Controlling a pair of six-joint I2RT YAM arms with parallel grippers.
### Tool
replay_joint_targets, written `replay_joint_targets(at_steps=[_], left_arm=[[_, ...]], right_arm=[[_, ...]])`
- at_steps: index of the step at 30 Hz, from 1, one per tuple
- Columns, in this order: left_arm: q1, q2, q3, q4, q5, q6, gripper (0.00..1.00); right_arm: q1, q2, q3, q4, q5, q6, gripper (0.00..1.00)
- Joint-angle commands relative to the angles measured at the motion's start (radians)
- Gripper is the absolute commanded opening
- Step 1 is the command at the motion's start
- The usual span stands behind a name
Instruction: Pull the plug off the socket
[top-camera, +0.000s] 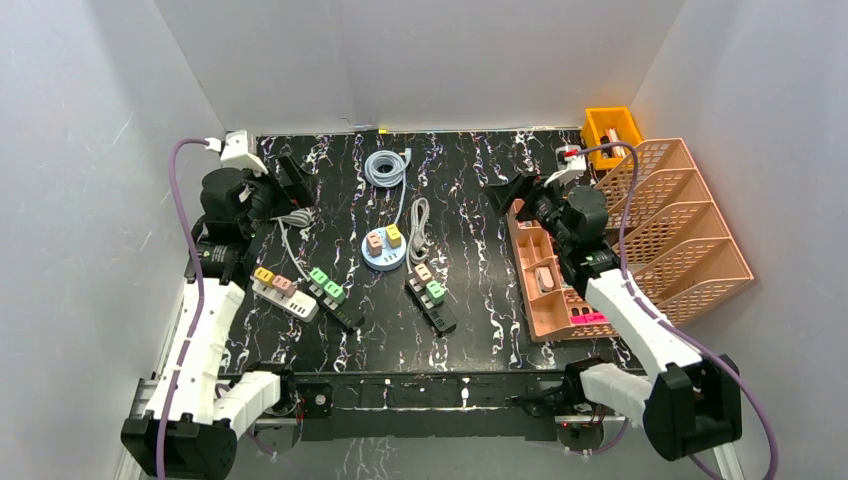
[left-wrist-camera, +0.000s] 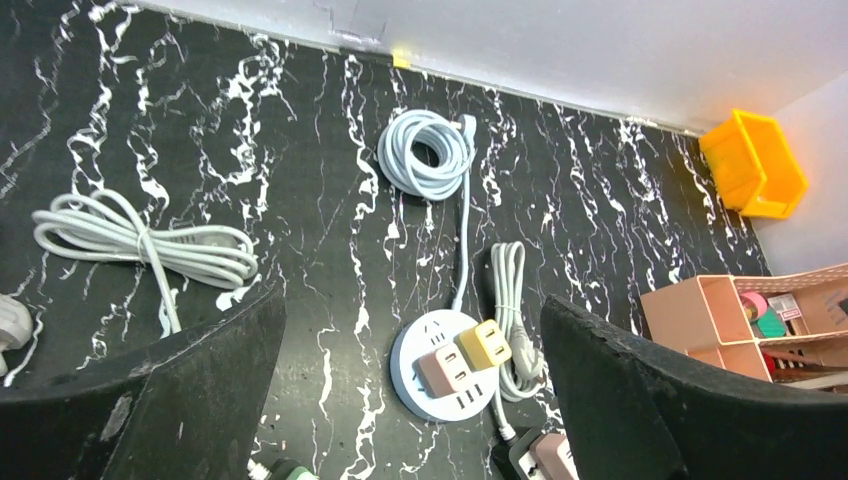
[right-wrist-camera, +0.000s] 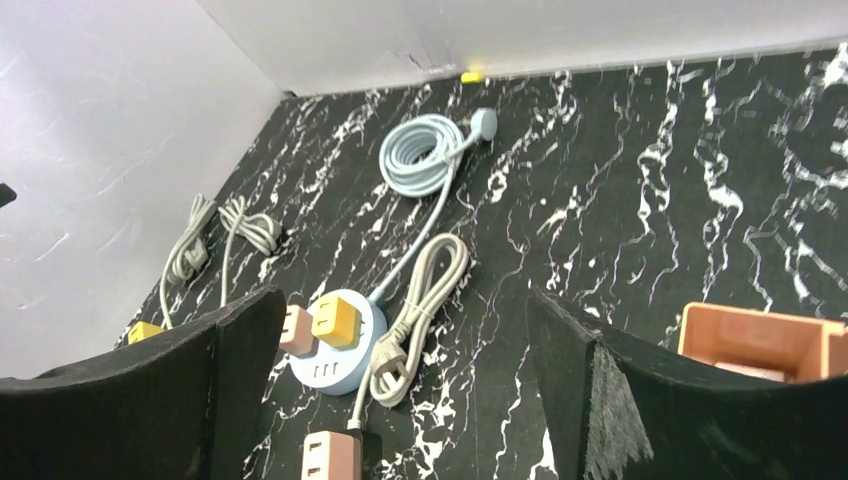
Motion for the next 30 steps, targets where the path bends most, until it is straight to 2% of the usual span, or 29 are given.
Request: replay_joint_targets(at_steps=[1,3,5,7,9,12,16,20,25,30], left_arm=[[-0.004,0.033,-0.011,-0.013,0.044,-0.032,0.98],[-0.004,0.022,-0.04,0.009,0.057,-0.041,0.98],[-0.004,0.002,-0.089,0.063,0.108,0.008,0.99],[-0.002,-0.004,-0.118,0.07,0.108,0.077,0.98],[0.002,0.023,-0.107,0.029,0.045,0.109,0.98],[0.015,0.079,-0.074,-0.04,-0.007,0.111,0.98],[0.036,0.114,-0.075,-0.05,0.067,0.105,0.98],[0.05,0.122,-0.08,-0.043,0.122,0.106,0.98],[0.055,0.145,-0.083,-0.041,0.194,0.103,0.98],[0.056,0.146,-0.087,-0.042,0.221,0.103,0.98]], right_arm=[[0.018,0.072,0.05,0.053,-0.009,0.027,0.98],[0.114,0.104,0.092,-0.006,0.082,-0.071,0.98],[0.296,0.151,0.145,-0.063,0.313,-0.268,0.98],[0.441,0.223,0.207,-0.123,0.42,-0.37,0.98],[0.515,0.314,0.245,-0.195,0.434,-0.407,0.98],[0.551,0.406,0.265,-0.264,0.391,-0.427,0.91],[0.56,0.531,0.353,-0.412,0.29,-0.433,0.75],[0.559,0.629,0.43,-0.484,0.272,-0.436,0.63],[0.559,0.684,0.476,-0.514,0.198,-0.435,0.62],[0.56,0.641,0.46,-0.52,0.156,-0.43,0.69]])
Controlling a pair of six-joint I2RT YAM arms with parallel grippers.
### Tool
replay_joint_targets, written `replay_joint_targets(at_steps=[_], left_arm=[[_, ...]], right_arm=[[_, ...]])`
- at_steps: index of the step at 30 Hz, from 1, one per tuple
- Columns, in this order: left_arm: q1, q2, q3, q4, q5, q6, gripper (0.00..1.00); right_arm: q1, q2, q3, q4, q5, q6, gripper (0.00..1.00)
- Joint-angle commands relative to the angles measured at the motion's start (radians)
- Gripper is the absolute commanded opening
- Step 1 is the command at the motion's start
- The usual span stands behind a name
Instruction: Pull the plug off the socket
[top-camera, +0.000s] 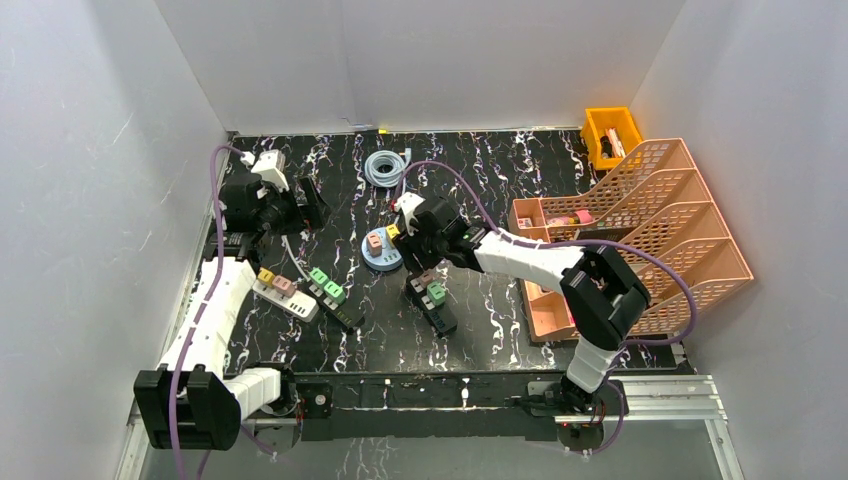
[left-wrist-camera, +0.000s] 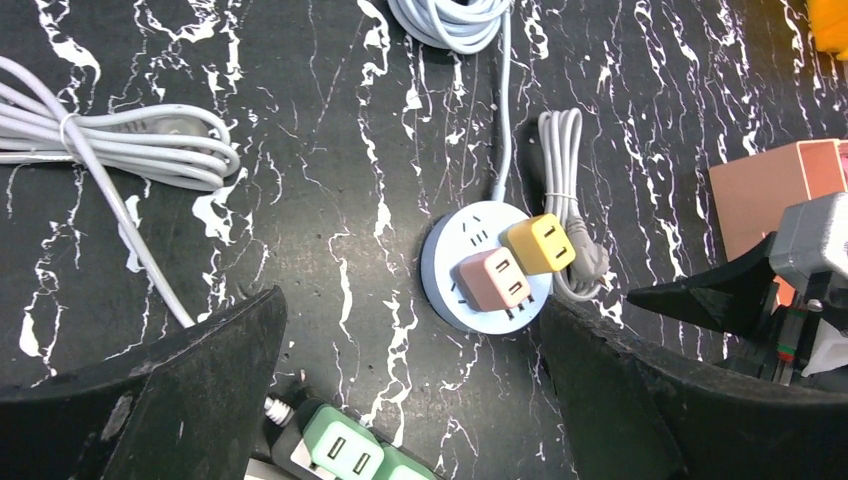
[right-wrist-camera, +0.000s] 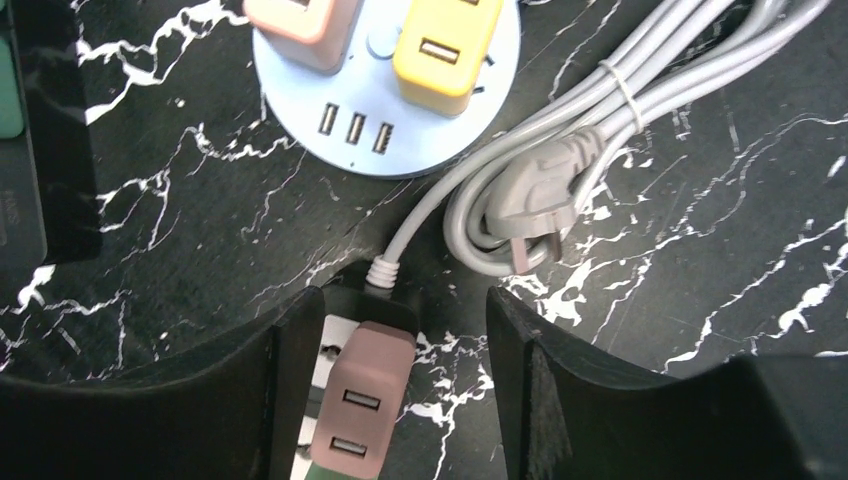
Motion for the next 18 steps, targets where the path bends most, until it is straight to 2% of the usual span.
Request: replay_joint_targets(at_steps=[1,7,18], left_arm=[[0.006,-0.005,0.022,-0.008,0.064,0.008,0.98],[0.006,0.009,0.029,0.002,0.097,0.005,0.98],[0.004,0.03,-0.006,0.052,0.229,-0.053,0.98]], right_arm=[[-0.001,-0.063,0.003,0.011,-0.078,-0.015,0.71],[-0.001,-0.049,0.017,-0.032,-0.164,-0.025,0.74],[-0.001,0.045,0.052,-0.088,-0.079,-0.023,0.7]])
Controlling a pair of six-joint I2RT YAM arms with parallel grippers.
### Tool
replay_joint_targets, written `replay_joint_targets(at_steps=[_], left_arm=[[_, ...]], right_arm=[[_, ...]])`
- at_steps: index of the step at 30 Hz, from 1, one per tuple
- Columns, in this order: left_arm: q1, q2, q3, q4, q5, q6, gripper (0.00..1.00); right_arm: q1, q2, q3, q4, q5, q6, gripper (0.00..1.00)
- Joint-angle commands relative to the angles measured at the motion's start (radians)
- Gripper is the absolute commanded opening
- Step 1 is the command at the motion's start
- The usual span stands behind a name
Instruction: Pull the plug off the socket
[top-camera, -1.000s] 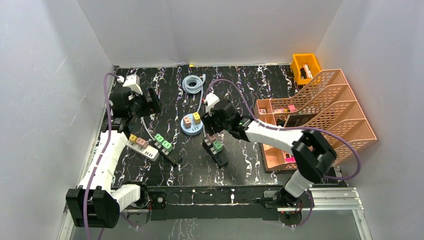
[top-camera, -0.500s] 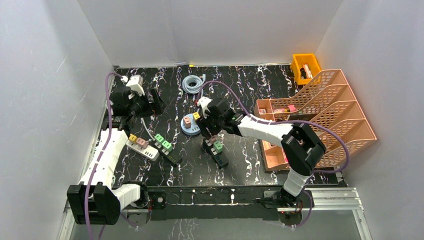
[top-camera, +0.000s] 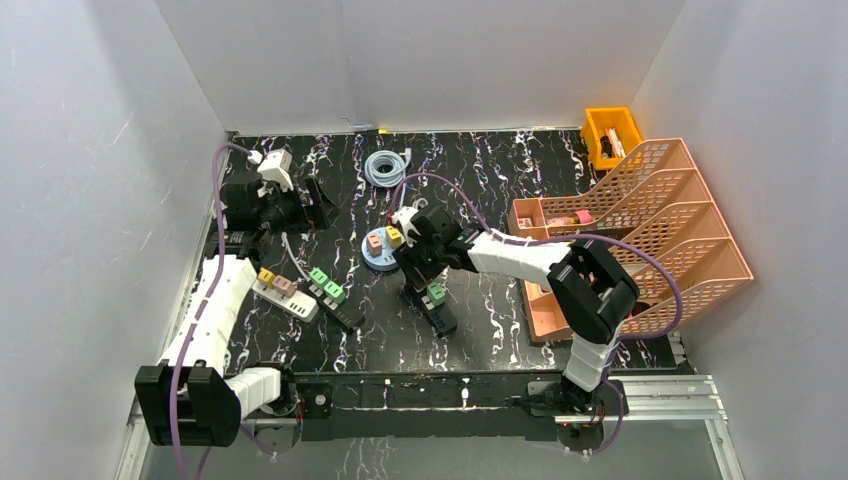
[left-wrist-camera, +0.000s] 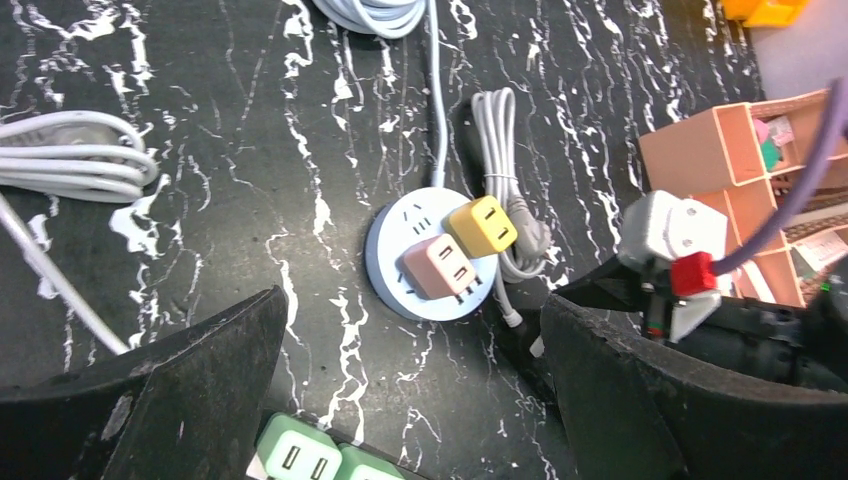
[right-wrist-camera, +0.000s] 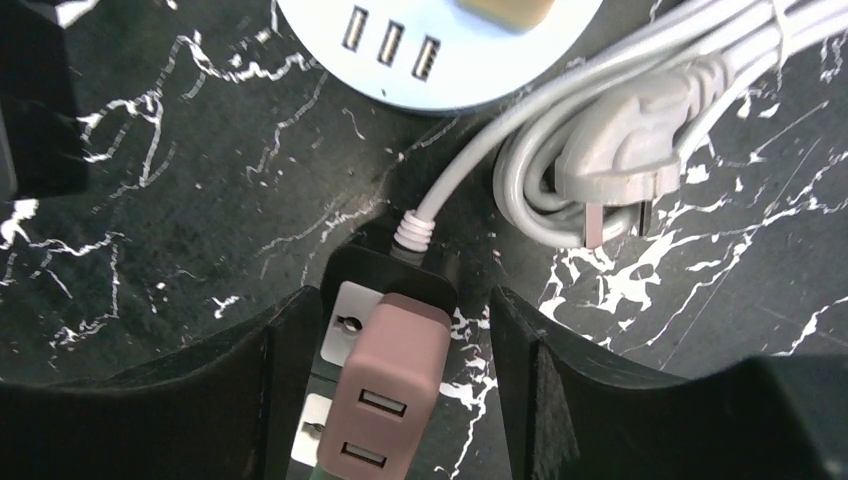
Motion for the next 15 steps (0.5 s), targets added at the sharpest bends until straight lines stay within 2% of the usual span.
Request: replay_joint_targets(at_steps=[1,2,3,4,6,7,11,15], left_arm=[[-0.001,0.019,-0.016,0.052,0.13,-0.064,0.98],[-0.006,0.025,-0.028,0.07,0.151,-0.088,0.98],[-0.017,0.031,-0.042,0.089,0.172,-0.111,0.98],[-0.029,0.035,-0.058,0.109,0.186,-0.132,0.98],[-0.067,0.04,-0.093,0.143,0.181,-0.179,0.98],[-0.086,0.042,-0.114,0.159,0.178,-0.194,0.99],[-0.2,0.065,-0.165,0.223,0.149,-0.254,0.98],[-0.334,0.125,-0.185,0.283,0.096,-0.292,0.98]], right_arm=[[-0.001,-0.002,0.05,-0.027,0.027,-0.013,0.7],[0.0,0.001,0.052,-0.036,0.028,-0.013,0.68],[-0.001,0.001,0.055,-0.045,0.033,-0.015,0.61],[-0.001,0.001,0.056,-0.052,0.043,-0.016,0.49],[0.0,-0.009,0.058,-0.059,0.063,-0.016,0.14],[-0.004,-0.017,0.058,-0.059,0.076,-0.013,0.0],[-0.038,-0.081,0.052,0.003,0.111,0.035,0.0],[-0.111,-0.16,0.023,0.135,0.055,0.125,0.0]])
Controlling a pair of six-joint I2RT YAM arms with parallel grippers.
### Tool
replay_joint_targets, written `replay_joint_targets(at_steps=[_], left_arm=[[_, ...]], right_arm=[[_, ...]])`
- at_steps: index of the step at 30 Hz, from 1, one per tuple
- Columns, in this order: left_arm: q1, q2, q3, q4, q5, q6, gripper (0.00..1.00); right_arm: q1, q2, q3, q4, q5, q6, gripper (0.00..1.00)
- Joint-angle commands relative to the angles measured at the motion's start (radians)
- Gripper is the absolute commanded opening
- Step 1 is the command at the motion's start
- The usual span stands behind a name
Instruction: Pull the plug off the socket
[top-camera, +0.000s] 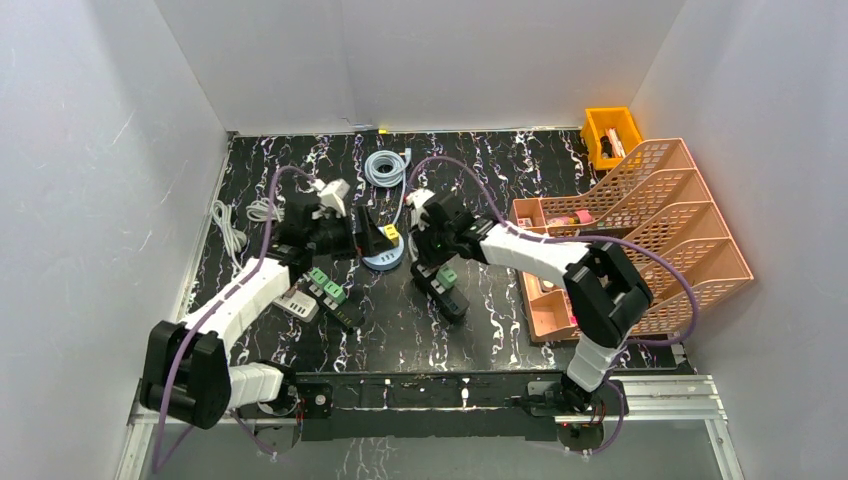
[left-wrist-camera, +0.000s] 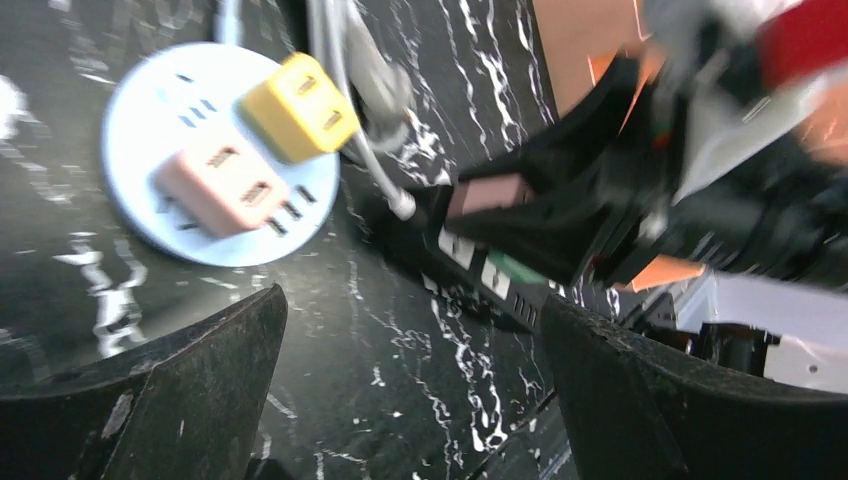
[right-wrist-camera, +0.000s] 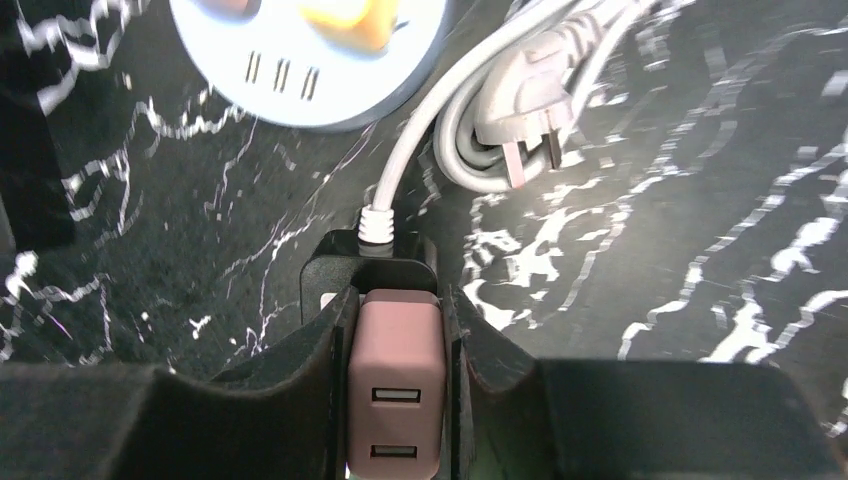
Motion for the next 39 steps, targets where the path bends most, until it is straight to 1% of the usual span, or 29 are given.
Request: replay_joint_targets(at_steps=[1,4,8,15,21,22,23,24,25,26,29,31,34,37,39], left_arm=[[-0.136,0.051,-0.008,0.103,-0.035,-0.075,0.98],[-0.205,0.096,-0.007,0.148,-0.057,-0.089,0.98],[-0.268,0.175,-0.002,0.23,-0.067,-0.102,0.98],[-0.336,0.273,0.002,0.45,0.022,-0.194,0.98],[-0.383,0.364,0.019,0.518,0.045,-0.216,0.98],[-0.389,0.375,0.018,0.533,0.056,-0.217,0.89],[-0.391,0.384,0.024,0.538,0.063,-0.216,0.73],[-0.392,0.391,0.03,0.536,0.065,-0.215,0.54],[-0.393,0.398,0.037,0.523,0.058,-0.214,0.2],[-0.393,0.401,0.047,0.494,0.039,-0.211,0.0],[-0.392,0.401,0.063,0.43,-0.013,-0.186,0.0],[-0.391,0.393,0.087,0.352,-0.063,-0.143,0.0],[-0.389,0.38,0.126,0.257,-0.146,-0.08,0.0],[-0.361,0.392,0.156,0.193,-0.193,-0.055,0.0],[-0.323,0.42,0.169,0.176,-0.179,-0.072,0.0]], right_arm=[[-0.084,-0.151,0.005,0.201,-0.019,0.116,0.0],[-0.098,-0.18,0.001,0.259,-0.008,0.142,0.0],[-0.108,-0.181,0.019,0.282,-0.02,0.169,0.0],[-0.129,-0.209,-0.007,0.347,-0.1,0.255,0.0],[-0.182,-0.224,-0.027,0.426,-0.215,0.34,0.0],[-0.193,-0.226,-0.027,0.438,-0.234,0.357,0.0],[-0.203,-0.229,-0.029,0.449,-0.25,0.368,0.0],[-0.216,-0.233,-0.032,0.461,-0.265,0.378,0.0],[-0.23,-0.237,-0.035,0.472,-0.281,0.392,0.0],[-0.249,-0.243,-0.04,0.484,-0.297,0.405,0.0],[-0.301,-0.27,-0.059,0.523,-0.349,0.431,0.0],[-0.331,-0.298,-0.081,0.543,-0.379,0.428,0.0],[-0.375,-0.351,-0.154,0.578,-0.405,0.425,0.0],[-0.428,-0.404,-0.259,0.702,-0.563,0.467,0.0],[-0.447,-0.418,-0.301,0.718,-0.633,0.492,0.0]])
